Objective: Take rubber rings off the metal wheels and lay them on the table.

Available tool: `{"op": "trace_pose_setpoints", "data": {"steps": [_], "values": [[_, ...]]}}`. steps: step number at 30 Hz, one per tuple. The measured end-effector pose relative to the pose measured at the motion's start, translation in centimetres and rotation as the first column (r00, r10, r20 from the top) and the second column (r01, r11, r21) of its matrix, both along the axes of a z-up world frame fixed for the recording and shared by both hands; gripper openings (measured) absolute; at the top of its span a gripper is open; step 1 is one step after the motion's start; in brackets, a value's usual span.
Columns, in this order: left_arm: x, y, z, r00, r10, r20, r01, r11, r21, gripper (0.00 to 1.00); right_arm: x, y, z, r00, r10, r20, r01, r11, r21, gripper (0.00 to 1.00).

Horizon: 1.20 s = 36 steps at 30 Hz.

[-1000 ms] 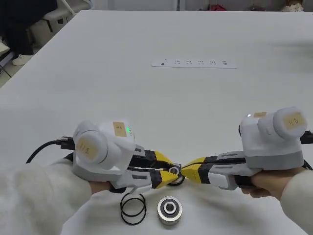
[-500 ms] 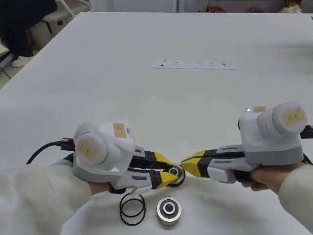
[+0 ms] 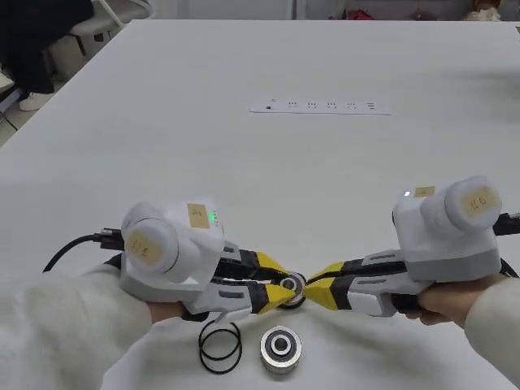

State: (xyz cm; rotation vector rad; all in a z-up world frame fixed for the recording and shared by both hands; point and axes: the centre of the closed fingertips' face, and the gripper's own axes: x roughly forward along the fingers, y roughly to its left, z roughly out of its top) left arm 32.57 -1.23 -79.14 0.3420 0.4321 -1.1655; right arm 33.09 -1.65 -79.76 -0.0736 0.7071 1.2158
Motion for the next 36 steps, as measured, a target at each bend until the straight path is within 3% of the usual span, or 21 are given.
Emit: {"op": "trace_pose_setpoints", "data": {"steps": [6, 11, 28, 32, 33, 36], "values": [[-0.1, 0.0, 0.0, 1.0, 0.0, 0.001, 0.0, 1.0, 0.002, 0.14, 0.1, 0.0, 0.1, 1.0, -0.009, 0.007, 0.009, 1.0, -0.006, 0.0], [-0.1, 0.1, 0.0, 1.0, -0.002, 0.004, 0.002, 1.0, 0.003, 0.14, 0.0, 0.1, 0.2, 0.999, -0.03, -0.022, 0.03, 1.0, 0.006, 0.0], [-0.1, 0.1, 0.0, 1.0, -0.005, 0.007, 0.005, 1.0, 0.006, 0.14, -0.3, 0.6, 0.8, 1.0, -0.015, -0.022, 0.016, 0.999, 0.028, 0.0], [0.0, 0.1, 0.0, 1.0, -0.005, 0.009, 0.005, 1.0, 0.006, 0.14, -0.6, 1.1, 1.5, 0.999, -0.005, -0.032, 0.007, 0.998, 0.057, 0.0], [0.0, 0.1, 0.0, 1.0, -0.005, 0.01, 0.005, 1.0, 0.007, 0.14, -0.4, 1.5, 2.1, 1.0, -0.006, -0.02, 0.008, 0.996, 0.089, 0.0], [0.0, 0.1, -0.1, 1.0, -0.004, 0.009, 0.004, 1.0, 0.007, 0.14, 0.1, 1.3, 2.2, 1.0, -0.023, -0.02, 0.025, 0.997, 0.072, 0.0]]}}
